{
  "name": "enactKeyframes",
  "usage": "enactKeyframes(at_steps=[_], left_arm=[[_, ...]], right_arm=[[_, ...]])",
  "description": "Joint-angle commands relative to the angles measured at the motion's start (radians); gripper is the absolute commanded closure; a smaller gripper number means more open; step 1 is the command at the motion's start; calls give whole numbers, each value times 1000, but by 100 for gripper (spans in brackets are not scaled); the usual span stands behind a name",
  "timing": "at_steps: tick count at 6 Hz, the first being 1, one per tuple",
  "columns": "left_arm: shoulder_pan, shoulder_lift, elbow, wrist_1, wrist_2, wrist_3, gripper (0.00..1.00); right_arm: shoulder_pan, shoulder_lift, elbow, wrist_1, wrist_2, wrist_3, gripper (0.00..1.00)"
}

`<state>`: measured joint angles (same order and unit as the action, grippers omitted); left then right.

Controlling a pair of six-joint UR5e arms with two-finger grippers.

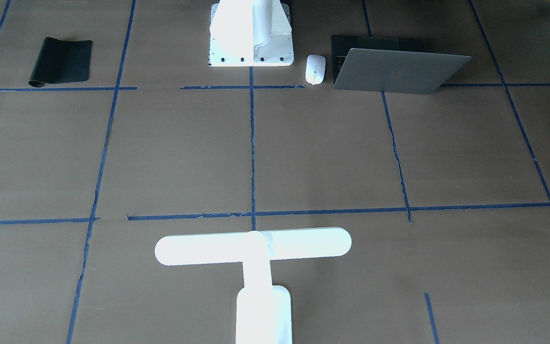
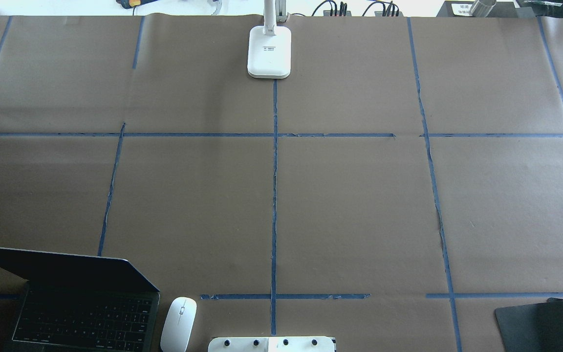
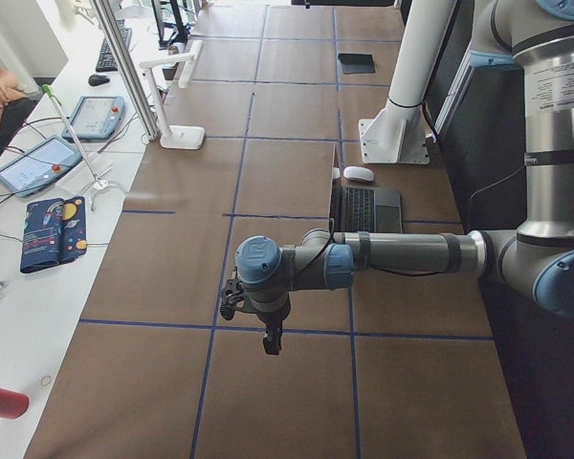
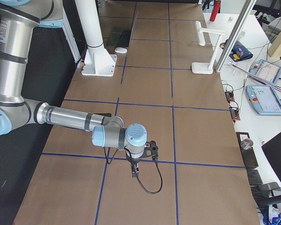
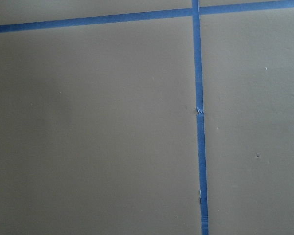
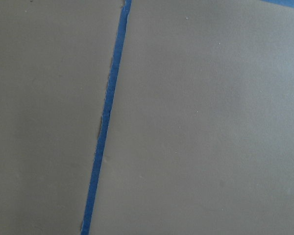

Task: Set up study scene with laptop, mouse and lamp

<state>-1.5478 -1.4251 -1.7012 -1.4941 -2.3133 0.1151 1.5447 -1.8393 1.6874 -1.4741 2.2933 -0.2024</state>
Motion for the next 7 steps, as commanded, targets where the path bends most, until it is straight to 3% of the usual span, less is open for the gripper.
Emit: enactKeyframes(at_steps=[1,4,7], left_arm=[[0,0,-2,-2,0,2,0],[15,-3,-17,-2,2,-2,0],[20,-153,-20,-3,-8,-8,0]], right_arm=[[0,0,0,0,0,1,0],[0,0,0,35,3,3,0],[0,0,0,35,6,2,0]])
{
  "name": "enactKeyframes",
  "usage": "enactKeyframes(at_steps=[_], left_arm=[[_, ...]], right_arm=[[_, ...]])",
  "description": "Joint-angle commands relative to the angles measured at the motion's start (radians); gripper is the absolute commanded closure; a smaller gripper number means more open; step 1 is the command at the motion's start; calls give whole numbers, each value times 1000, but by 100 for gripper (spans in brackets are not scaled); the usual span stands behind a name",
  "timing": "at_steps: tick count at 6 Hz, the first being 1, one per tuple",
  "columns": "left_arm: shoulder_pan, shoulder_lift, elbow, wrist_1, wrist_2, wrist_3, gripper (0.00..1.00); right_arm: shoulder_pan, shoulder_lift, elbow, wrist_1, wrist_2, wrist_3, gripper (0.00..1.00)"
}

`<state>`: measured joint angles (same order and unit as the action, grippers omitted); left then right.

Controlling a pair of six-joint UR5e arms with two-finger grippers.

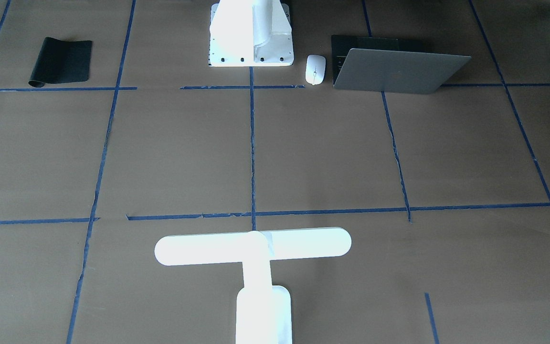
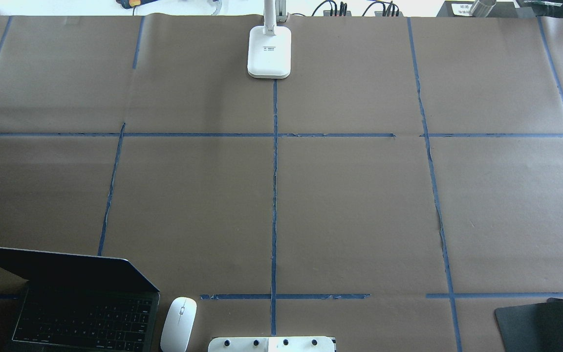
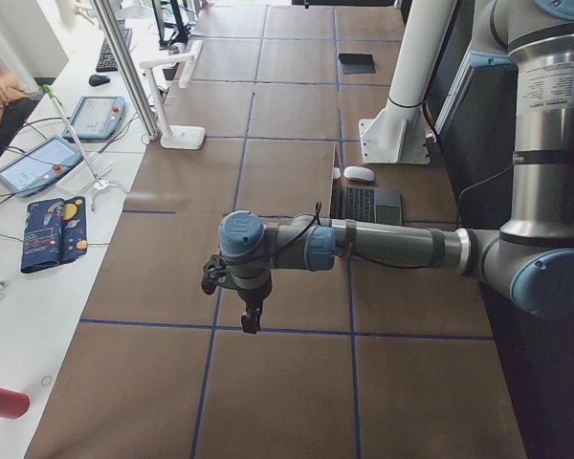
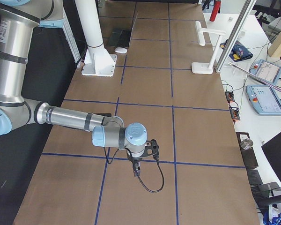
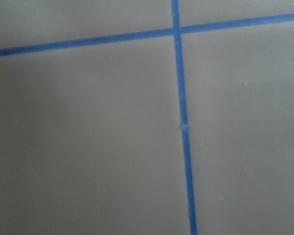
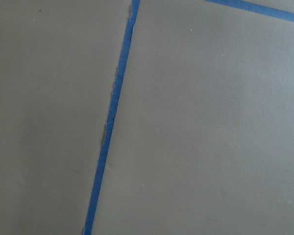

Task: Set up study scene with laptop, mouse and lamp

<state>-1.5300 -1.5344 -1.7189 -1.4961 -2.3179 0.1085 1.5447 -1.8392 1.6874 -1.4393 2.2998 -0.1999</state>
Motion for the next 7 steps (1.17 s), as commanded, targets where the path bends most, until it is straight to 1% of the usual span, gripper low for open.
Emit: enactKeyframes(at_steps=[1,2,3,4,6,7], left_arm=[[10,-74,-24,-1,-24,-7,0],[11,-75,-43,-3,-29,-3,0],[54,-60,-129,-25,-29,-1,0],[145,-3,-231,-92,-28,-10,0],[287,5,-416,-115,-28,-3,1],[356,5,-483,-118,-26,31,0]], right_arm=[[0,0,-2,0,0,-1,0],[0,-2,-2,0,0,-1,0],[0,-2,0,2,0,-1,0],[0,-3,2,2,1,-1,0],[0,-5,0,2,1,-1,0],[0,-5,0,2,1,-1,0]])
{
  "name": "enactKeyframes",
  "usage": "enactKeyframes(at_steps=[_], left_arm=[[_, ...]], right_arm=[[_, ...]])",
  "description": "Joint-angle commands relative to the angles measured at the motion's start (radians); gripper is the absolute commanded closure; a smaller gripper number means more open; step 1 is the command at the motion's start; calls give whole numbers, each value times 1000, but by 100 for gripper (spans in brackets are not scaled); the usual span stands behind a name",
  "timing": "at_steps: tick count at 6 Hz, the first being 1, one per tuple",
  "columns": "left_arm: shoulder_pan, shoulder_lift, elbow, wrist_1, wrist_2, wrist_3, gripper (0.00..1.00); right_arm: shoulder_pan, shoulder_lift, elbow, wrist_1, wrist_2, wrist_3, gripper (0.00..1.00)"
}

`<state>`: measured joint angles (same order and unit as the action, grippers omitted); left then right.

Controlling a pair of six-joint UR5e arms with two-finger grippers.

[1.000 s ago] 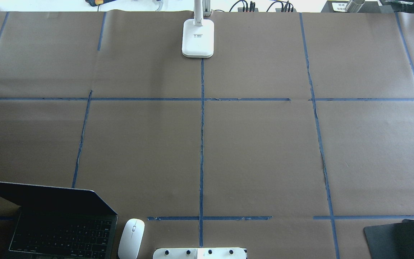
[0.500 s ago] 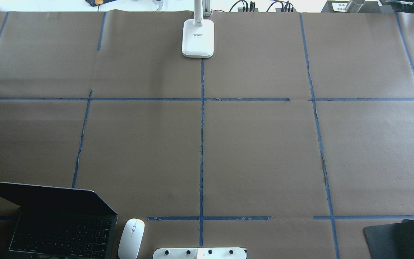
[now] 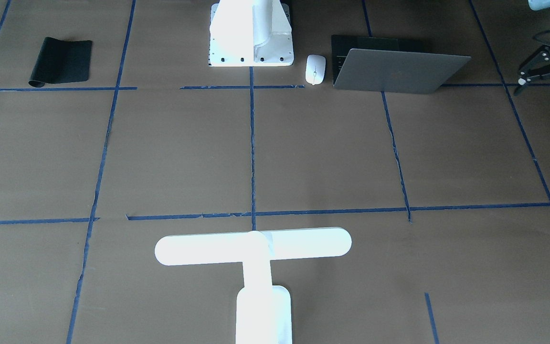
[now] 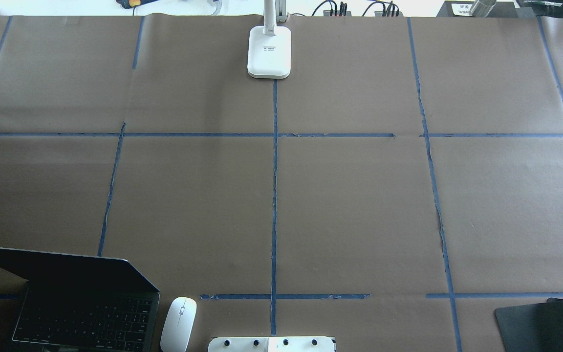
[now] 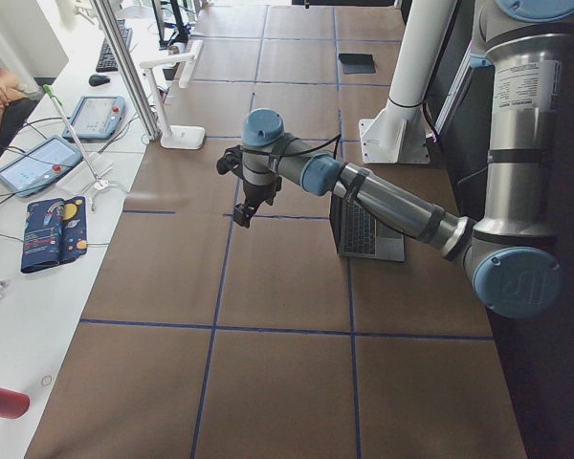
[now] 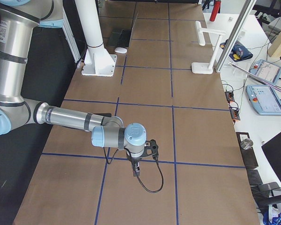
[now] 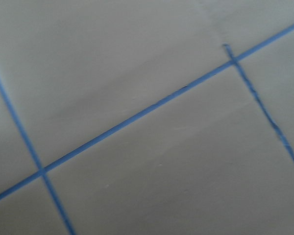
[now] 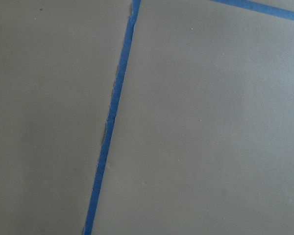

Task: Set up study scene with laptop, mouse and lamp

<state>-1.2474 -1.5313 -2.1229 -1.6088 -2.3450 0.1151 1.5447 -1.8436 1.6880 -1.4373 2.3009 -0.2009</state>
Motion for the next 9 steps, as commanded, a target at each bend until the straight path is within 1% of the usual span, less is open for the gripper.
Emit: enactKeyframes(at_steps=[1,2,3,4,6,7,9], left_arm=[[121,16,-130,-8,0,85,0],[166,83,-205,-5,0,236,1],[193,98,-233,-8,0,333,1],[270,100,-236,-5,-2,392,1],[382,93,-227,-9,0,394,2],[393,91,-223,-8,0,394,3],[445,83,-168,-10,0,396,4]], right_arm=[[0,0,-2,-2,0,0,0],[0,0,-2,-2,0,0,0],[0,0,-4,-2,0,2,0],[0,0,-4,-2,0,2,0],[0,0,-7,-2,0,2,0],[0,0,-8,-2,0,2,0],[-2,0,-17,-2,0,2,0]])
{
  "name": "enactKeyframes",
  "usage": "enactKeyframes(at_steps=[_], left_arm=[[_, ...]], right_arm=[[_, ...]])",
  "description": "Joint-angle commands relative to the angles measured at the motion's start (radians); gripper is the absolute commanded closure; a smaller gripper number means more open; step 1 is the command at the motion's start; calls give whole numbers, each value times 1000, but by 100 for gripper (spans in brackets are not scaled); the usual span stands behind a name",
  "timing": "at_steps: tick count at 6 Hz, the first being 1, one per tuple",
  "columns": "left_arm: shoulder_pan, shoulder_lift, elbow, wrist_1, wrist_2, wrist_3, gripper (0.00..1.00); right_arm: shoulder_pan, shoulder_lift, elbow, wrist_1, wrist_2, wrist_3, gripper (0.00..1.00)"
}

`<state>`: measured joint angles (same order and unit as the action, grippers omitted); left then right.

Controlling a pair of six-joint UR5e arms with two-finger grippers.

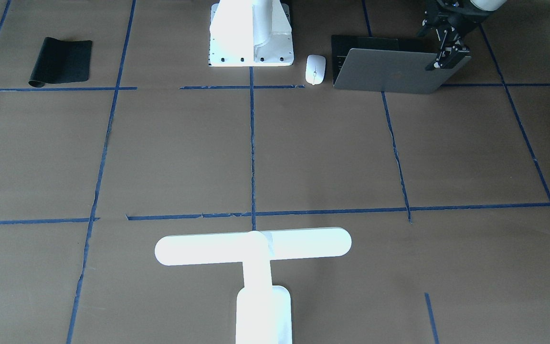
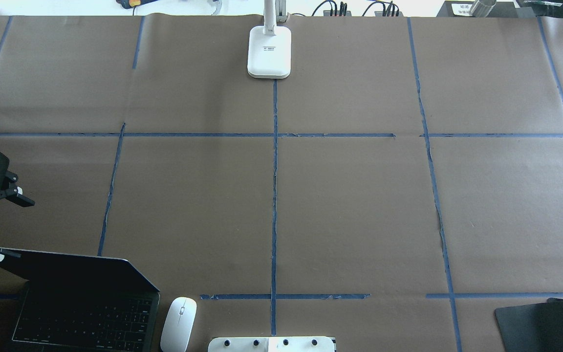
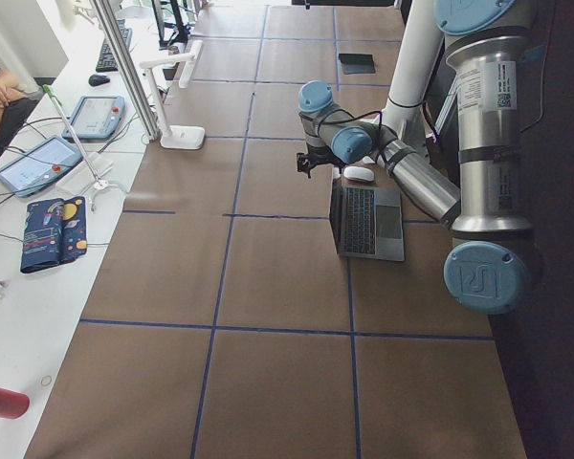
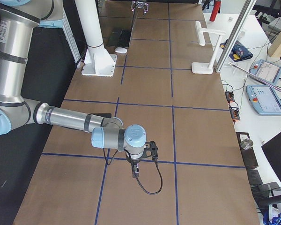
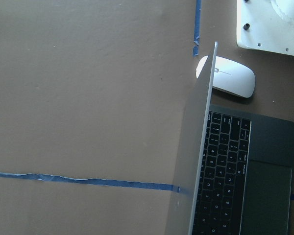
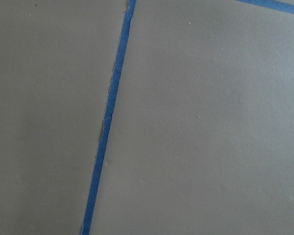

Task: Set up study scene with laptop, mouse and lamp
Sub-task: 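Lower the left gripper onto the grey laptop's near edge and grasp it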

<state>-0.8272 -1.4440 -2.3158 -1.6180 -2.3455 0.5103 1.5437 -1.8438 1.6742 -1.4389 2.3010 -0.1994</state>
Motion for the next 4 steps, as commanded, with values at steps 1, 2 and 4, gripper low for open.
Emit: enactKeyframes(at_steps=[1,2,4], left_arm=[[42,-25,60,3,0,-4,5],[63,-30,84,3,0,-1,9],[68,-32,84,4,2,-1,55]], right_arm=[[-1,0,-8,0,0,0,0],[-1,0,-13,0,0,0,0],[-1,0,-16,0,0,0,0]])
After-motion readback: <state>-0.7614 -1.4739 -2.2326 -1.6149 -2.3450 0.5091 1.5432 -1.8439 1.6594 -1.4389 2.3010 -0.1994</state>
